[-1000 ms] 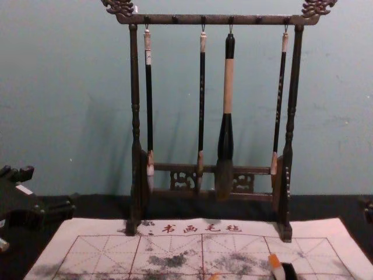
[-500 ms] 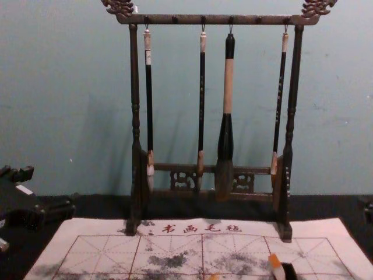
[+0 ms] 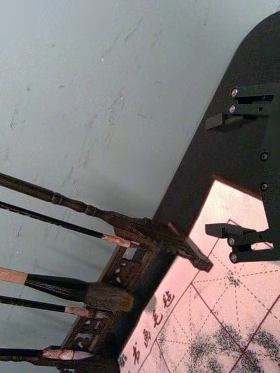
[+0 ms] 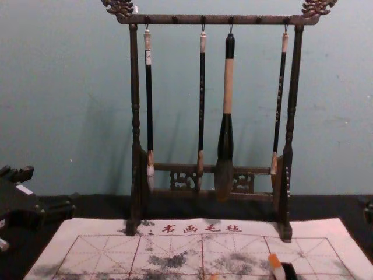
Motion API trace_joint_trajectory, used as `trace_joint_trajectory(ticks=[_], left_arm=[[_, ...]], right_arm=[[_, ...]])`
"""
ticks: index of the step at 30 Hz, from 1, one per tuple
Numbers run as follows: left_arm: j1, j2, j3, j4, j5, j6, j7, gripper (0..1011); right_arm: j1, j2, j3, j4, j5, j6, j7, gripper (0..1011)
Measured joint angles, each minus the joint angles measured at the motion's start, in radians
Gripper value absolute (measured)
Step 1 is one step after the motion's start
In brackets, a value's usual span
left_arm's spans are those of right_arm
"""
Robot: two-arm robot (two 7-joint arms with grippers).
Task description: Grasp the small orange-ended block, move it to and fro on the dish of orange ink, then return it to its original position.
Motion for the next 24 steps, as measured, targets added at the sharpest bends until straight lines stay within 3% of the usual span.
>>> trace_joint_trajectory(ticks=[24], left_arm=[[0.000, 0.000, 0.000, 0.000, 0.000, 0.000, 0.000, 1001]], right_arm=[[-0.002, 0.000, 0.003, -0.001, 0.001, 0.000, 0.002, 1000]])
